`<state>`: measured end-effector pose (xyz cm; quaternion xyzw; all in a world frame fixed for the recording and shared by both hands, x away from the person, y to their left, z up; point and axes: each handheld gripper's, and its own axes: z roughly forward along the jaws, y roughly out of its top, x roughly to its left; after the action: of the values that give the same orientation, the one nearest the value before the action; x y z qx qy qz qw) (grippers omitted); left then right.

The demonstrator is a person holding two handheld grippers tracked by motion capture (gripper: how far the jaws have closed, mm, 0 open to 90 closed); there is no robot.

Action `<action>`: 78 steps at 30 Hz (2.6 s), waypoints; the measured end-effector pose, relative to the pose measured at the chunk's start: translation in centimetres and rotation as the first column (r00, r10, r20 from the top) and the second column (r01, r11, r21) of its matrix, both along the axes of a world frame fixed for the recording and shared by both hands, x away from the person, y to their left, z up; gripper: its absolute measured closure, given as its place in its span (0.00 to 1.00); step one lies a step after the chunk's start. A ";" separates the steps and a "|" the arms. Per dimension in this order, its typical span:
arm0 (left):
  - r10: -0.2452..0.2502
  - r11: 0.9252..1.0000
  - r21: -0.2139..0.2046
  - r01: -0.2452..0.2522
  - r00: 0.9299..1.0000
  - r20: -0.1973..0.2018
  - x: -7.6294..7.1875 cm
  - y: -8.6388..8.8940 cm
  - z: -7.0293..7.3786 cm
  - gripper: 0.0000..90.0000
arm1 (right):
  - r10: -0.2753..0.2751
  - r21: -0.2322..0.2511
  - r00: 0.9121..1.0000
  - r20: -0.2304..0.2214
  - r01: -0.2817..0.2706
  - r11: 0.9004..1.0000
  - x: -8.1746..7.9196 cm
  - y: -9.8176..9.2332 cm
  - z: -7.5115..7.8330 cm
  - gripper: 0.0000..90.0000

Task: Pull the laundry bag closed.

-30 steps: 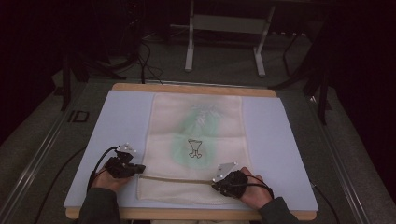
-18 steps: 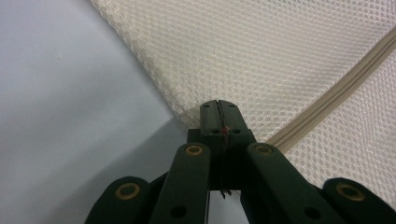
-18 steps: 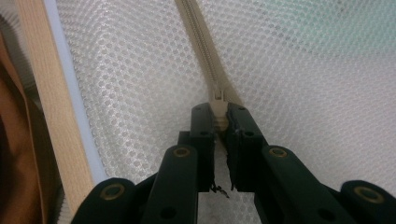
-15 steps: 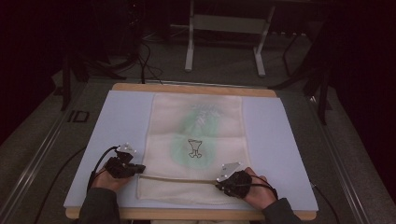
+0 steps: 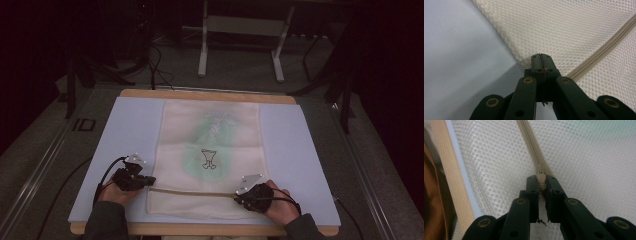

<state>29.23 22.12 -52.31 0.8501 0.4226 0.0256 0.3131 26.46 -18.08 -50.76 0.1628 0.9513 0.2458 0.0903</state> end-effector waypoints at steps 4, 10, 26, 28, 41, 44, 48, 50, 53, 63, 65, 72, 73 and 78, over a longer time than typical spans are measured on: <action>-0.001 1.000 0.001 0.001 1.000 -0.001 0.0 0.0 0.0 1.00 | -0.004 0.000 1.000 -0.003 0.004 1.000 0.0 -0.3 0.0 0.91; 0.000 1.000 0.001 0.000 1.000 -0.001 0.0 0.0 0.0 1.00 | -0.014 0.002 1.000 -0.004 0.014 1.000 0.0 -0.7 0.1 0.91; 0.000 1.000 0.002 0.000 1.000 0.000 0.0 0.0 0.0 1.00 | -0.022 0.003 1.000 -0.004 0.022 1.000 0.0 -1.4 0.4 0.91; 0.000 1.000 0.001 0.000 1.000 0.001 0.0 0.0 0.0 1.00 | -0.025 0.005 1.000 -0.009 0.025 1.000 0.0 -1.6 0.4 0.91; 0.000 1.000 0.000 0.000 1.000 0.001 0.0 0.0 0.0 1.00 | -0.056 0.002 0.998 -0.012 0.056 0.998 0.0 -3.1 0.5 0.91; 0.000 1.000 0.001 0.000 1.000 0.002 0.0 0.0 0.0 1.00 | -0.058 0.008 0.998 -0.016 0.058 0.998 0.0 -3.3 0.5 0.91; 0.000 1.000 0.002 0.000 1.000 0.002 0.0 0.0 0.0 1.00 | -0.056 0.000 0.998 -0.015 0.056 0.998 0.0 -3.5 0.6 0.91; 0.000 1.000 0.000 0.000 1.000 0.003 0.0 0.0 0.0 1.00 | -0.062 -0.007 0.998 -0.013 0.062 0.998 0.0 -3.6 0.6 0.91; -0.001 1.000 0.000 0.001 1.000 0.002 0.0 0.0 0.0 1.00 | -0.066 -0.010 0.998 -0.015 0.065 0.998 0.0 -3.9 0.8 0.91; 0.000 1.000 0.002 0.000 1.000 0.002 0.0 0.0 0.0 1.00 | -0.070 -0.004 0.997 -0.024 0.070 0.998 0.1 -4.5 0.9 0.91; 0.000 1.000 0.003 0.000 1.000 0.003 0.0 0.0 0.0 1.00 | -0.075 -0.003 0.997 -0.024 0.075 0.997 0.0 -4.7 0.9 0.91; 0.000 1.000 0.001 0.000 1.000 0.002 0.0 0.0 0.0 1.00 | -0.068 0.001 0.997 -0.030 0.068 0.998 0.1 -4.9 1.0 0.91; 0.001 1.000 0.002 -0.001 1.000 0.002 0.0 0.0 0.0 1.00 | -0.074 -0.004 0.997 -0.029 0.074 0.997 0.1 -5.0 1.1 0.91; 0.000 1.000 0.002 -0.001 1.000 0.002 0.0 0.0 0.0 1.00 | -0.083 0.015 0.996 -0.032 0.084 0.996 0.1 -5.6 1.4 0.91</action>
<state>29.21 22.12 -52.31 0.8503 0.4225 0.0270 0.3128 26.60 -23.67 -49.37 0.2069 0.9430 0.2468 0.0840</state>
